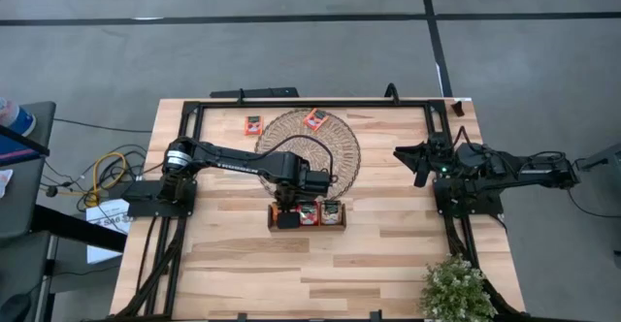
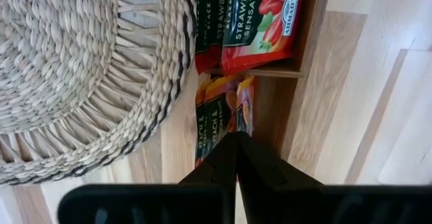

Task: Pick & Place Tea
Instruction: Put the orange tea bag into the left section of the wooden organizer

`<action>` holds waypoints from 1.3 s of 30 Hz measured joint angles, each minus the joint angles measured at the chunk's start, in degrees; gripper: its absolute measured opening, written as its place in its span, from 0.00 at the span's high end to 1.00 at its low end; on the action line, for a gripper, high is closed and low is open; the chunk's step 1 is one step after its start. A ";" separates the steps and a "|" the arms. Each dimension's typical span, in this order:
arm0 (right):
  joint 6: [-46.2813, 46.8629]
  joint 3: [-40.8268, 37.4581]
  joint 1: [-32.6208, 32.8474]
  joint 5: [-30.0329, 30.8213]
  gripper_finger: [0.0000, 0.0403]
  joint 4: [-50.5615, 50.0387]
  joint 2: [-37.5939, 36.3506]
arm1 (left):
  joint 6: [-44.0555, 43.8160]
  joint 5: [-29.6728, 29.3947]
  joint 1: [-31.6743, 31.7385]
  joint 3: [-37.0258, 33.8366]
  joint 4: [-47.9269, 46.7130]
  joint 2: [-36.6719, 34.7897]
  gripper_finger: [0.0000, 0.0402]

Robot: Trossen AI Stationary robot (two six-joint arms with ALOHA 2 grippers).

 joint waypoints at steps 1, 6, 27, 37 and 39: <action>0.00 0.00 0.00 0.00 0.76 0.00 0.00 | -0.21 0.04 -0.02 0.00 0.00 0.00 1.00; 0.00 0.00 0.00 -0.02 0.76 0.00 0.01 | -1.37 1.18 -0.02 0.00 0.00 0.02 1.00; 0.00 0.00 0.00 -0.13 0.76 0.00 0.00 | -1.54 1.69 -0.01 0.00 -1.79 0.01 0.84; 0.00 0.00 0.00 -0.11 0.76 0.00 0.01 | 0.21 -9.49 2.10 0.31 -12.77 -0.02 0.79; 0.00 0.00 0.00 -0.11 0.76 0.00 0.02 | 0.15 -15.03 3.28 0.31 -13.72 -0.04 0.79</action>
